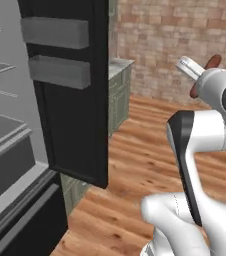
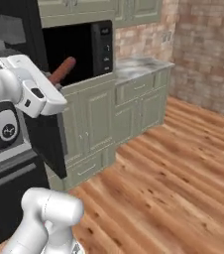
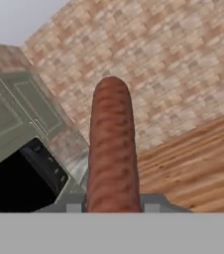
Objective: Move the hot dog bun to the plate on the dining table and place the condiment next to that plate. Then navigate to the fridge and take the sausage and place it on the plate as well.
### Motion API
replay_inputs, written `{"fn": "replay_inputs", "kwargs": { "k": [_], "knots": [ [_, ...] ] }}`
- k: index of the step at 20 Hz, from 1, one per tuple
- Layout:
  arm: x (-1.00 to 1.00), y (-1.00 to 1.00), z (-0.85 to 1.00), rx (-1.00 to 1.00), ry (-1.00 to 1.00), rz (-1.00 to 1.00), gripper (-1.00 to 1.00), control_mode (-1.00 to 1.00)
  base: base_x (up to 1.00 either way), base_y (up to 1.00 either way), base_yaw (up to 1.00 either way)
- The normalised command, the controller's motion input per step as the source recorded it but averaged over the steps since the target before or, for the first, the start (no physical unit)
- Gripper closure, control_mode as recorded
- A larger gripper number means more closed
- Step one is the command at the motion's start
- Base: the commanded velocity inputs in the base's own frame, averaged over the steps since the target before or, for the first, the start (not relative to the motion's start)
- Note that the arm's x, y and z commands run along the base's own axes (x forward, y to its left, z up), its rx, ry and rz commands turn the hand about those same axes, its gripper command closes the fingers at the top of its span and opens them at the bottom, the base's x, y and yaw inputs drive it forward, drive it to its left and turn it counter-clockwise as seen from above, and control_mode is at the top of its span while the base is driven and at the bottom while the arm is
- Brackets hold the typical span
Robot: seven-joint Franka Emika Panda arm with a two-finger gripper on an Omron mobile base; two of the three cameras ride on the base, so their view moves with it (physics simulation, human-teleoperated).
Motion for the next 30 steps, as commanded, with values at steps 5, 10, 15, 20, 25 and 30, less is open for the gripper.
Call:
{"fn": "replay_inputs", "kwargs": {
  "k": [5,10,15,20,25,30],
  "knots": [
    [0.00,0.00,0.00,0.00,0.00,0.00,1.00,1.00,0.16,-0.26,-0.92],
    [0.00,0.00,0.00,0.00,0.00,0.00,1.00,1.00,0.17,-0.38,-0.84],
    [0.00,0.00,0.00,0.00,0.00,0.00,1.00,1.00,0.43,-0.14,-0.83],
    [0.00,0.00,0.00,0.00,0.00,0.00,1.00,1.00,0.47,-0.01,-0.78],
    [0.00,0.00,0.00,0.00,0.00,0.00,1.00,1.00,0.61,0.28,-0.64],
    [0.00,0.00,0.00,0.00,0.00,0.00,1.00,1.00,0.88,0.82,-0.50]
  ]
}}
